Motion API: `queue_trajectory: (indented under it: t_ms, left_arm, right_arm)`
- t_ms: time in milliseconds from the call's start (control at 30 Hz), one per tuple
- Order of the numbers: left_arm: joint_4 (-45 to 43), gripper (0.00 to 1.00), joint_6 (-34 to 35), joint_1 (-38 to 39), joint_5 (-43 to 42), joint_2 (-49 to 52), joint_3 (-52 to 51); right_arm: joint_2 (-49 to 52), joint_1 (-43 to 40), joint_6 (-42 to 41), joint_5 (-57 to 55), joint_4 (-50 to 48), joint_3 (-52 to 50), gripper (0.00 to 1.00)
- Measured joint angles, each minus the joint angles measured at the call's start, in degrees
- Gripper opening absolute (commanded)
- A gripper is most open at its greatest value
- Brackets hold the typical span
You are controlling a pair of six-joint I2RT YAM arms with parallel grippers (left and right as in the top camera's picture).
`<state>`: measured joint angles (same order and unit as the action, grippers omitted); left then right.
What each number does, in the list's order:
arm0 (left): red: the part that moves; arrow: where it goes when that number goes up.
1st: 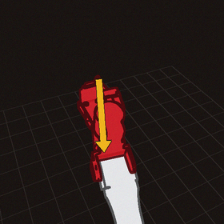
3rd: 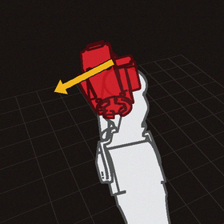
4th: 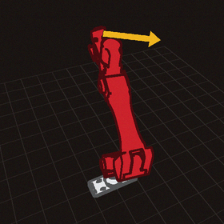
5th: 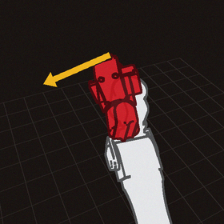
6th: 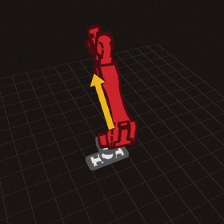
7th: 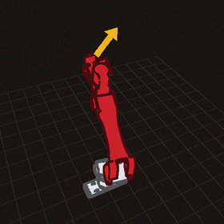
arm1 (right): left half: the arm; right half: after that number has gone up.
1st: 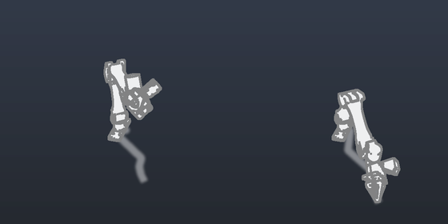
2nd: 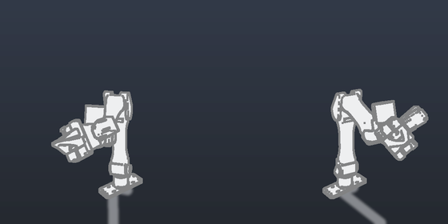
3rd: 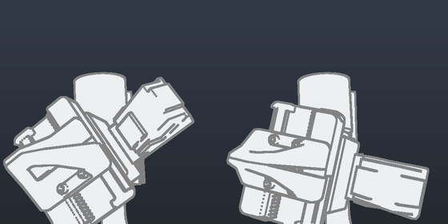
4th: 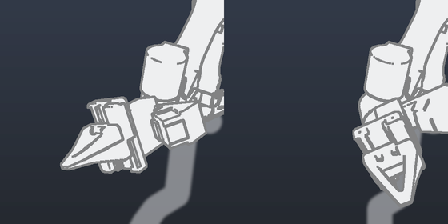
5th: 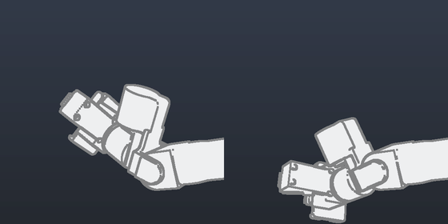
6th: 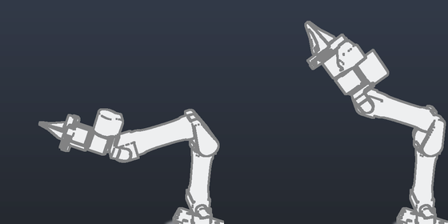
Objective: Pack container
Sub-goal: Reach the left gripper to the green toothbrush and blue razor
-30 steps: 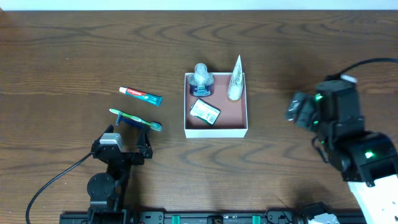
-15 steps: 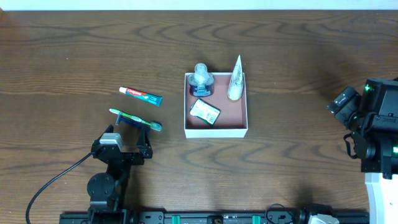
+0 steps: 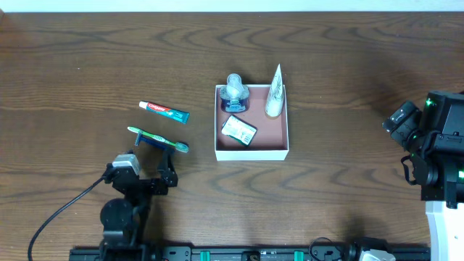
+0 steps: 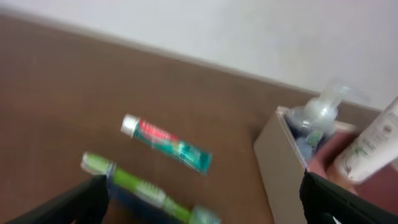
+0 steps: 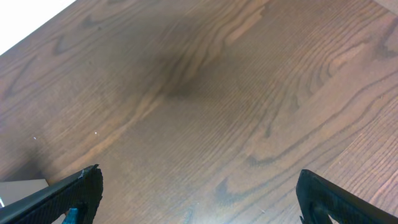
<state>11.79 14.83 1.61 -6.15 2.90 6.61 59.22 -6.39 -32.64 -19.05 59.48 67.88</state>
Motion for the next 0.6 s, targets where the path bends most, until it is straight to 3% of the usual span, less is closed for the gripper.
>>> queue_trajectory:
  t_ms: [133, 267, 467, 600]
  left_arm:
    - [8.7, 0.98, 2.4, 0.0, 3.5, 9.5, 9.8]
    - [13.3, 0.98, 3.4, 0.0, 5.4, 25.4, 22.9]
    - [22.0, 0.98, 2.6, 0.0, 3.8, 49.4, 39.5]
    - [22.7, 0.98, 1.4, 0.0, 2.0, 61.4, 45.4]
  right_arm:
    - [0.0, 0.0, 0.0, 0.0, 0.1, 0.0, 0.99]
    - [0.0, 0.0, 0.0, -0.1, 0.1, 0.0, 0.99]
    - [0.1, 0.0, 0.0, -0.1, 0.1, -0.1, 0.99]
    - [0.1, 0.0, 0.0, 0.0, 0.1, -0.1, 0.99]
